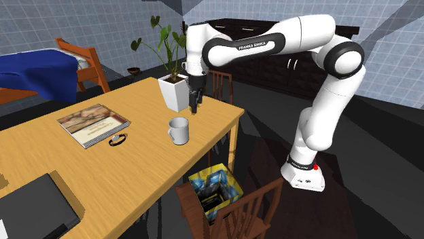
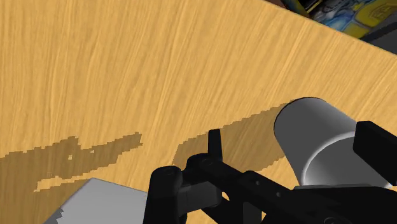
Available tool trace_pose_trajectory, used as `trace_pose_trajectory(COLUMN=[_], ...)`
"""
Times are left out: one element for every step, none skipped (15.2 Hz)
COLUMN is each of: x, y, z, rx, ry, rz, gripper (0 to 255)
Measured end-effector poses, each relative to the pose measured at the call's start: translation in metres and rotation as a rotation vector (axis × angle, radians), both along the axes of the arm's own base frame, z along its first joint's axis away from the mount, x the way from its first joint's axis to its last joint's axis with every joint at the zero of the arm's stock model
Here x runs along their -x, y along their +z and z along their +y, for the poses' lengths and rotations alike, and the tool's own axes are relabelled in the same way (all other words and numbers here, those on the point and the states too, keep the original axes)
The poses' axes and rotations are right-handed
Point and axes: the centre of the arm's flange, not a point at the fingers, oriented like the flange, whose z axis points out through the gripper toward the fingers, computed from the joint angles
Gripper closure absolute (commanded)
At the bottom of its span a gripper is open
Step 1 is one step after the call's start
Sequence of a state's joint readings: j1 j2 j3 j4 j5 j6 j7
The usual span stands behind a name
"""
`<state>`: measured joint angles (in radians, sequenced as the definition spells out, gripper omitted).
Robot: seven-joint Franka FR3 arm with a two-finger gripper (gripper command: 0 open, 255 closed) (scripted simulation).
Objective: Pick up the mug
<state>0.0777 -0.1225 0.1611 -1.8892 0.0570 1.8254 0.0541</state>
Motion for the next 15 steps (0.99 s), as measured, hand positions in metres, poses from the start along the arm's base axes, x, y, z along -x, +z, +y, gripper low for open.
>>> trace_pose_trajectory(x=[-0.010,-0.020,-0.030,-0.041,-0.052,-0.057,-0.060,-0.061,-0.060,-0.062,-0.063,-0.062,-0.062,-0.062,-0.062], y=[-0.003,-0.007,-0.011,-0.015,-0.019,-0.023,-0.026,-0.031,-0.035,-0.040,-0.046,-0.051,-0.058,-0.062,-0.063], z=[0.007,0.015,0.024,0.029,0.034,0.038,0.040,0.041,0.042,0.042,0.043,0.044,0.044,0.044,0.043], rx=[-0.005,-0.010,-0.015,-0.021,-0.026,-0.029,-0.031,-0.032,-0.032,-0.033,-0.033,-0.033,-0.033,-0.033,-0.033], ry=[0.004,0.008,0.012,0.016,0.019,0.022,0.023,0.023,0.024,0.024,0.024,0.024,0.024,0.024,0.024], rz=[0.003,0.006,0.009,0.012,0.016,0.018,0.019,0.020,0.020,0.020,0.020,0.020,0.020,0.020,0.020], gripper=[0,0,0,0,0,0,0,0,0,0,0,0,0,0,255])
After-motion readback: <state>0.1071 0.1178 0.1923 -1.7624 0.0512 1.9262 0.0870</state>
